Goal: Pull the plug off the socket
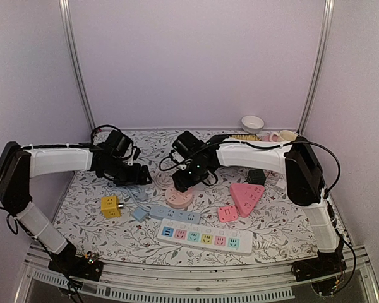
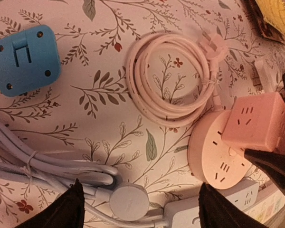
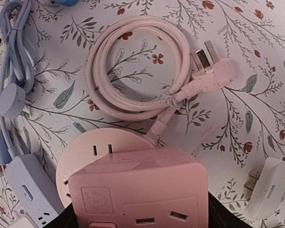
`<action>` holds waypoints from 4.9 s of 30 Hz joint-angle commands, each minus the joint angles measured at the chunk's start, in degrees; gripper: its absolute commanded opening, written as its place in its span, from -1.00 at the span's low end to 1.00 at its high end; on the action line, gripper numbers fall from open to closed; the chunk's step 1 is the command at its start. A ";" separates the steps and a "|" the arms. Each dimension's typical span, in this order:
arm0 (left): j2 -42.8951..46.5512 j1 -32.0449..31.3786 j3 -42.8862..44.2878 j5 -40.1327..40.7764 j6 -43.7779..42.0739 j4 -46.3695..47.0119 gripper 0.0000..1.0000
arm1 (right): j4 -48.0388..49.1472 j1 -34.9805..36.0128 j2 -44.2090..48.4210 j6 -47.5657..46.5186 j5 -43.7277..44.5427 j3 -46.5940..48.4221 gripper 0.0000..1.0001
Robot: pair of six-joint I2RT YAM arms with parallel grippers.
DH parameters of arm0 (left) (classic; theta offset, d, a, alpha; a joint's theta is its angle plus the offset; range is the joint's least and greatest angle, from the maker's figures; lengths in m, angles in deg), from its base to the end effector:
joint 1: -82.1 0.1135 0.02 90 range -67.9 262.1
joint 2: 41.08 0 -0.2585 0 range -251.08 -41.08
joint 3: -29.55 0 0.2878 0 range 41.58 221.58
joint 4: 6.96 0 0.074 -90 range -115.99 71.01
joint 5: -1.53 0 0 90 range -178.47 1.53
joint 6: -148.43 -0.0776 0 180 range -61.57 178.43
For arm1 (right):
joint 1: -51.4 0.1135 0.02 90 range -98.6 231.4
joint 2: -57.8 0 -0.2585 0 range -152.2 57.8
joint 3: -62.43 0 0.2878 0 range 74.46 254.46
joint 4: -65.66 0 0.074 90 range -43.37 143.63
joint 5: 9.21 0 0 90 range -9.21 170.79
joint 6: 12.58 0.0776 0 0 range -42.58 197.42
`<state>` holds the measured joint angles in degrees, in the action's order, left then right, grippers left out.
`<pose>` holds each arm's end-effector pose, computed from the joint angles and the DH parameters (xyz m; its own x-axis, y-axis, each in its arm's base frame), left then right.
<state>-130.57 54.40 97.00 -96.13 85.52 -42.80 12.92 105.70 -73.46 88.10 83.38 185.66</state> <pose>0.3181 -0.1787 0.1362 -0.9060 -0.0341 -0.4220 0.1245 0.9312 -0.3426 0.3235 0.4441 0.1354 -0.6484 -0.5850 -0.4872 -0.6902 0.7218 0.0517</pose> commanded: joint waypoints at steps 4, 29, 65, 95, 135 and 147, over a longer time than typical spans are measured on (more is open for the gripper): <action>-6.82 -3.56 3.38 -1.68 -0.15 2.05 0.66 | -2.63 -0.02 1.89 10.31 8.10 3.23 -0.08; -19.06 -9.19 10.00 0.52 -2.66 0.95 0.66 | -1.13 1.28 0.99 19.06 6.60 3.70 -0.10; -19.75 -11.50 0.36 7.53 0.78 1.48 0.65 | 5.23 0.04 7.78 19.42 4.46 3.76 -0.16; -20.55 -12.89 1.54 7.66 1.56 0.87 0.65 | 8.53 -1.04 12.23 22.71 2.49 -4.56 -0.17; -22.05 -13.16 0.64 5.31 2.82 2.81 0.66 | 13.90 6.11 12.55 20.74 8.18 -6.86 -0.17; -20.99 -15.79 0.43 5.15 2.34 3.86 0.67 | 18.99 1.41 14.74 28.02 0.19 -10.46 -0.17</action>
<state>-147.42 41.72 100.89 -93.59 89.08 -30.08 18.51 107.32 -65.51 111.72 89.36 172.81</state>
